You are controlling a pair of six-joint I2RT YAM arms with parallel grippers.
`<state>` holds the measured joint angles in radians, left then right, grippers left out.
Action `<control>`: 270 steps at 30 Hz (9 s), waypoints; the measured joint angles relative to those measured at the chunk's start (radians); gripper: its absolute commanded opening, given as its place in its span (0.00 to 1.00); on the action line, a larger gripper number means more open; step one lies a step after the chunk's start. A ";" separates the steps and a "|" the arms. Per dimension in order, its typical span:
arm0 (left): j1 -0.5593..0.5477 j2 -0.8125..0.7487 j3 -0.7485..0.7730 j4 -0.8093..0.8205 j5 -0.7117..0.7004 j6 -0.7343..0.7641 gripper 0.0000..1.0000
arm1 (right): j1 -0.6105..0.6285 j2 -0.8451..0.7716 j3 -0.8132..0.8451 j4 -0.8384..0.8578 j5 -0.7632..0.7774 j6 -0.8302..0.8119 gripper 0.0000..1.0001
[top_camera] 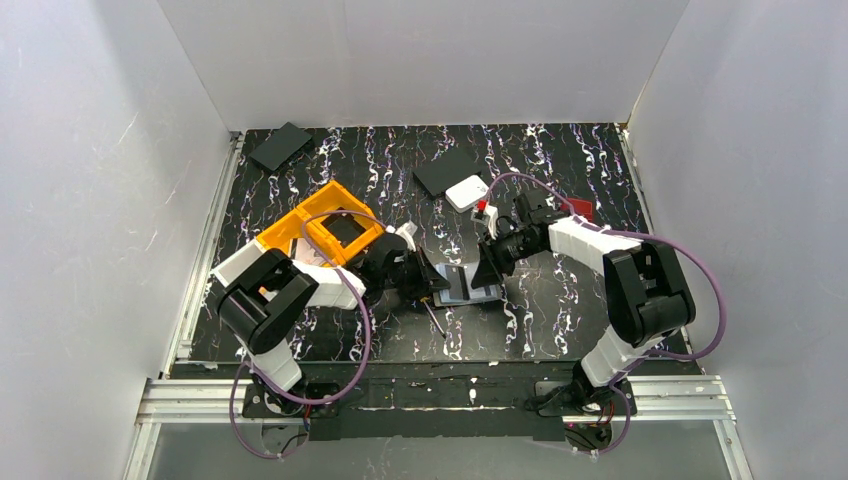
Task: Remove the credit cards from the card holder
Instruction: Remove the credit card from the card holder, then place the credit card in the storage box.
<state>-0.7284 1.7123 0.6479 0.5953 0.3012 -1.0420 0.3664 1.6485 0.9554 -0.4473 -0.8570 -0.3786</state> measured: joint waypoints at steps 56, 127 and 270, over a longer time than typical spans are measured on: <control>-0.006 0.086 -0.082 0.317 0.067 -0.048 0.09 | -0.169 -0.004 -0.088 0.275 -0.211 0.349 0.59; -0.011 0.016 -0.032 0.525 0.113 -0.123 0.00 | -0.188 -0.038 -0.148 0.451 -0.457 0.541 0.40; -0.132 -0.263 -0.175 0.436 0.043 0.401 0.00 | -0.280 -0.132 0.097 -0.742 -0.372 -0.799 0.99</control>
<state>-0.8608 1.4494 0.4725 1.0317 0.3447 -0.6411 0.0860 1.5166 1.0519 -1.1889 -1.2289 -1.1774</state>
